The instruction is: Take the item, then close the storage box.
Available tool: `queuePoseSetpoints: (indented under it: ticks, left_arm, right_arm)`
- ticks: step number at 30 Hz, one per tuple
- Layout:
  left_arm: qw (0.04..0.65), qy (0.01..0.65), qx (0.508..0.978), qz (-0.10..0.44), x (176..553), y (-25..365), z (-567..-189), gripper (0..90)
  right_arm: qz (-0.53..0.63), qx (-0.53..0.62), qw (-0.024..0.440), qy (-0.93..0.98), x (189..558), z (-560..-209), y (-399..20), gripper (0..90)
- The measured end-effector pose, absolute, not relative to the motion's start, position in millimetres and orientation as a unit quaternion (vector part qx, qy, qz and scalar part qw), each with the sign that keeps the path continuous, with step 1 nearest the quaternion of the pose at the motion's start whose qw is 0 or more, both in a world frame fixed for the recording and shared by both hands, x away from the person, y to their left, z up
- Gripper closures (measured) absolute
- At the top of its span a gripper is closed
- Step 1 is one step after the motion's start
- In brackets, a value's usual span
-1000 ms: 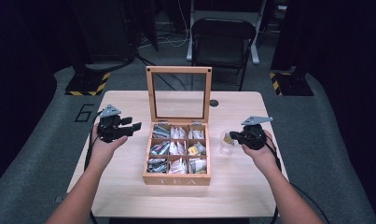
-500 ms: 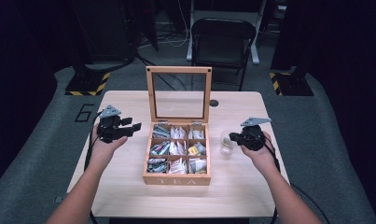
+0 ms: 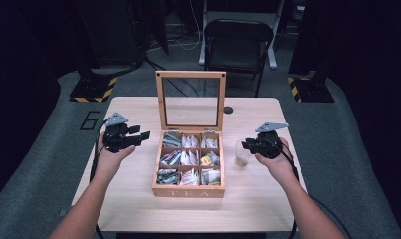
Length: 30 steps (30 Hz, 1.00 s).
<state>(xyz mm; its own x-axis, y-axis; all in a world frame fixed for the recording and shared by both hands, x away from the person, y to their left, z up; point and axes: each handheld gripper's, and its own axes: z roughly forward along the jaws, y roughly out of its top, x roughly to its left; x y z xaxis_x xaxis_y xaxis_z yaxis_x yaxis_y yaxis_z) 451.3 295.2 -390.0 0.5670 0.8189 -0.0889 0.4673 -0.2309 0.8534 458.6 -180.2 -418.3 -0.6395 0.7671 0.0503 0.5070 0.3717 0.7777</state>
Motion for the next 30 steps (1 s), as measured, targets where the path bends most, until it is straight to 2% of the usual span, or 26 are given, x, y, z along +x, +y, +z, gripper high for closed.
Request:
queuePoseSetpoints:
  ticks: [30]
  left_arm:
    - [0.454,0.423,0.76,0.193,451,296,-389,47.1]
  right_arm:
    - [0.416,0.378,0.152,0.813,482,-380,-152,56.7]
